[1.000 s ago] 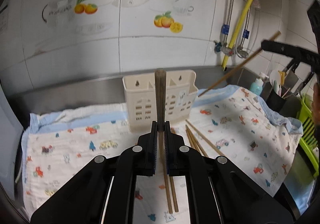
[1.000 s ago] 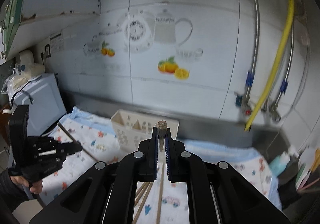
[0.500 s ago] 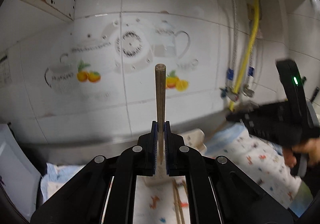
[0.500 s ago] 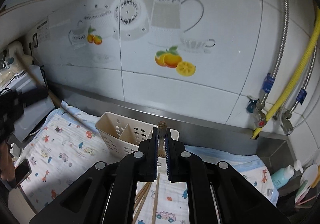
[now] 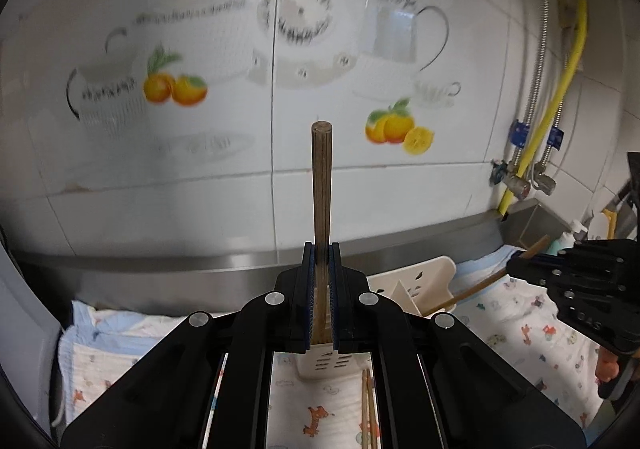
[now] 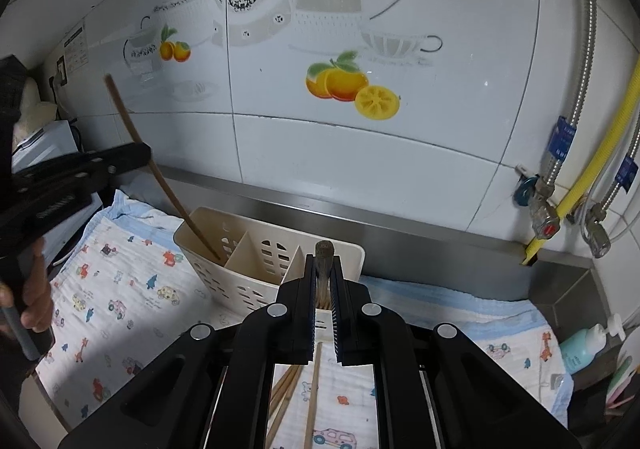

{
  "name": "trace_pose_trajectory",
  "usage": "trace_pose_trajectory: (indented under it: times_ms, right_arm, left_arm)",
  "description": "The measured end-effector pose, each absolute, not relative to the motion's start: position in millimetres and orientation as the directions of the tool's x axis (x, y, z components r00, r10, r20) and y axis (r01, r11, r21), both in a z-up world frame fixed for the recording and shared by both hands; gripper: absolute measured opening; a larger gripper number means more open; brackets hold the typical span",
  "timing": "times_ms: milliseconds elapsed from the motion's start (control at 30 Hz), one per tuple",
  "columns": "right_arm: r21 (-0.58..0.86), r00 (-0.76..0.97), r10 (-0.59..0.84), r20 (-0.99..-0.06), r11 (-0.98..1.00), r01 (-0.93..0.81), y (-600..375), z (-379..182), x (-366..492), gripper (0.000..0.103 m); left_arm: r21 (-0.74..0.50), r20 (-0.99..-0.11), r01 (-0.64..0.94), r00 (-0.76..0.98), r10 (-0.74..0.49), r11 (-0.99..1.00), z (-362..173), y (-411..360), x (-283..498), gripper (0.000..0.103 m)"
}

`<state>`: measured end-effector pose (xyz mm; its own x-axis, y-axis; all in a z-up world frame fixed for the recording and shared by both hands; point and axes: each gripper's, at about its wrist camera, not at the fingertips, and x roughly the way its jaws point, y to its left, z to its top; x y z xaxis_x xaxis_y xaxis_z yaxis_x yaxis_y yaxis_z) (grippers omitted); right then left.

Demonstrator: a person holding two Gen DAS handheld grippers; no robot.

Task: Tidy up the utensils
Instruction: 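Carry the left tool's chopstick upright to the holder while the right tool carries its own, then open the left tool over the holder while the right tool releases its chopstick inside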

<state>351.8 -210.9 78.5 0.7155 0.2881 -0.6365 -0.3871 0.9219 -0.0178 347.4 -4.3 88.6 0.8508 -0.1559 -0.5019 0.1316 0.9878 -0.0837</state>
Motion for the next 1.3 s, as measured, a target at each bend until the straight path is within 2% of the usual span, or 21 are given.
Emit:
trace_pose_trajectory:
  times_ms: [300, 467, 500, 533, 567, 867, 1033, 1300]
  right_arm:
    - [-0.014, 0.720, 0.290, -0.631, 0.923, -0.384, -214, 78, 350, 0.008]
    - [-0.014, 0.741, 0.287, -0.607, 0.928, -0.371, -221, 88, 340, 0.019]
    - [-0.014, 0.746, 0.286, -0.602, 0.930, -0.368, -222, 90, 337, 0.021]
    - [-0.015, 0.753, 0.286, -0.593, 0.931, -0.366, -225, 93, 331, 0.021]
    - [-0.016, 0.757, 0.287, -0.587, 0.931, -0.365, -227, 95, 326, 0.021]
    - [-0.001, 0.776, 0.302, -0.554, 0.932, -0.364, -240, 89, 260, 0.028]
    - [0.007, 0.774, 0.293, -0.561, 0.937, -0.350, -245, 65, 225, 0.028]
    - [0.000, 0.772, 0.236, -0.590, 0.956, -0.292, -252, 12, 182, 0.028]
  left_arm:
    - [-0.101, -0.531, 0.134, 0.831, -0.167, 0.986, 73, -4, 357, 0.008]
    - [-0.110, -0.515, 0.140, 0.839, -0.177, 0.984, 81, -1, 351, 0.009]
    - [-0.111, -0.508, 0.142, 0.842, -0.179, 0.984, 84, 0, 347, 0.014]
    - [-0.110, -0.503, 0.139, 0.846, -0.175, 0.984, 86, 1, 344, 0.025]
    - [-0.106, -0.493, 0.130, 0.854, -0.165, 0.986, 89, 2, 338, 0.028]
    - [-0.109, -0.449, 0.146, 0.875, -0.180, 0.983, 98, 8, 272, 0.030]
    - [-0.101, -0.485, 0.159, 0.854, -0.188, 0.982, 69, 5, 237, 0.030]
    - [-0.146, -0.603, 0.163, 0.767, -0.219, 0.976, -4, 4, 210, 0.030]
